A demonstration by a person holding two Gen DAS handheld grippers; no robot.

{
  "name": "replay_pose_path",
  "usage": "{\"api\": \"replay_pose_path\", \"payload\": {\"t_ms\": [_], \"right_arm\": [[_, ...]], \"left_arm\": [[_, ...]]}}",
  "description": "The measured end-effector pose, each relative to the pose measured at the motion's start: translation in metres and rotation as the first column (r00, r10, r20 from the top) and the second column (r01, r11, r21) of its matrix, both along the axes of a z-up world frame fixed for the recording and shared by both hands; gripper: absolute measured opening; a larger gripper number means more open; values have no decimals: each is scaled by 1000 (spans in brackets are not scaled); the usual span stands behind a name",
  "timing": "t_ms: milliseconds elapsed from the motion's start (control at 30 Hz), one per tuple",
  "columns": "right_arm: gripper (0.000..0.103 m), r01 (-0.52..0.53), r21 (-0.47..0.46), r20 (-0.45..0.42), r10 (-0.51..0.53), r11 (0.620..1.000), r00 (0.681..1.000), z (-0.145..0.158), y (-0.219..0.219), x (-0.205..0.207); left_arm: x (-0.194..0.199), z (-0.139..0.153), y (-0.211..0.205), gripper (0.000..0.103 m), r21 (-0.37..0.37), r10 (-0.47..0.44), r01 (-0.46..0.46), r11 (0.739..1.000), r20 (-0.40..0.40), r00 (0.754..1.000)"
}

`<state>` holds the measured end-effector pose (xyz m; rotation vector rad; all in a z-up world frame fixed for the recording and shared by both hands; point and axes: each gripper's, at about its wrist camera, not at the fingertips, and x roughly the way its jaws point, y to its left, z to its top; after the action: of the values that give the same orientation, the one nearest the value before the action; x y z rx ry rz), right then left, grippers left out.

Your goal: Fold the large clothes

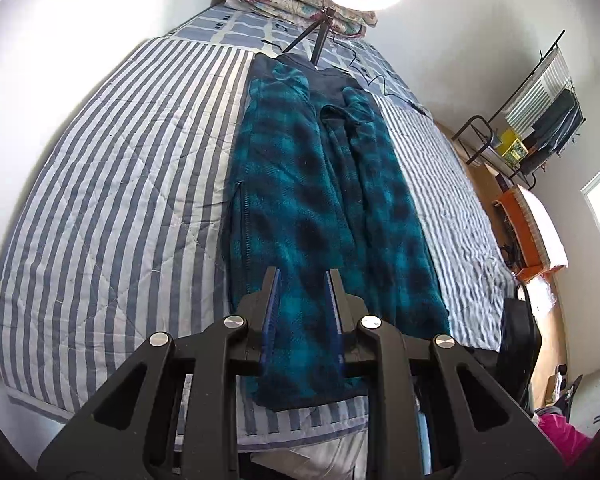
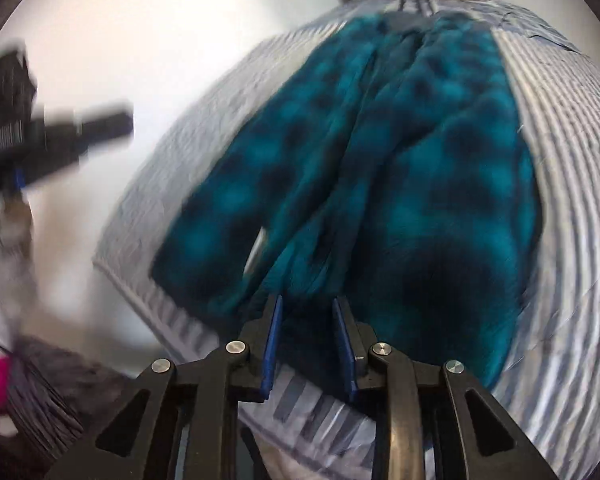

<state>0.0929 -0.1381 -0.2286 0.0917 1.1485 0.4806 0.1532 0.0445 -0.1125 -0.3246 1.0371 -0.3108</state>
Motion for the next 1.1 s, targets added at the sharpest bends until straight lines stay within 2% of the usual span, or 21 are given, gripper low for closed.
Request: {"api": "replay_pose_path", "payload": {"t_ms": [33,100,133,167,233,267,300,367,467,600,700,800,900,967,1033,1100], "right_arm": [[28,-11,-11,23,11,1000,1000,3,1,-9],[28,-28,84,9,28,996,1000,16,-11,-17],[28,-26,122,14,25,992,1000,23,-19,-21],[31,-21,130,35,16,991,999,32,-28,-26],[39,2,123,83,-12,992,996,45,-44,-33],[50,35,111,107,-46,993,993,50,-56,-36],[61,89,103,130,-102,991,986,52,-71,-38],[68,200,123,119,-215,972,969,47,-101,-36],[68,297,198,13,-306,934,952,28,-132,-24],[69,321,265,-91,-308,909,947,0,-143,-13],[69,297,286,-126,-271,911,954,-15,-137,-8],[70,290,297,-152,-254,910,955,-26,-130,-4],[70,282,349,-171,-235,894,957,-36,-126,0],[69,269,374,-184,-214,888,959,-39,-122,2],[68,249,380,-190,-188,891,964,-41,-114,5],[61,226,362,-183,-169,904,968,-41,-106,7]], "left_arm": [[0,-2,1,21,5,2,-2,1000,-3,1000],[-1,-11,7,31,0,14,-14,1000,-23,1000],[-1,-16,10,44,-9,21,-21,1000,-35,999],[0,-23,14,52,-24,28,-29,999,-55,998],[1,-41,19,52,-66,21,-29,997,-114,993],[0,-48,20,52,-82,18,-30,996,-140,990],[1,-58,21,52,-103,15,-33,994,-174,985],[1,-78,21,52,-148,11,-49,988,-247,969],[0,-98,20,52,-198,8,-74,977,-313,950],[-1,-117,17,52,-232,3,-94,968,-368,930],[-2,-127,14,52,-256,-3,-108,961,-397,918],[-2,-126,10,52,-256,-14,-92,962,-384,923],[-4,-126,4,51,-262,-24,-85,961,-388,921],[-5,-128,-6,42,-274,-52,-66,960,-403,914],[-6,-126,-13,39,-234,-53,-42,971,-386,921],[-4,-125,-15,30,-223,-65,-23,975,-379,923]]}}
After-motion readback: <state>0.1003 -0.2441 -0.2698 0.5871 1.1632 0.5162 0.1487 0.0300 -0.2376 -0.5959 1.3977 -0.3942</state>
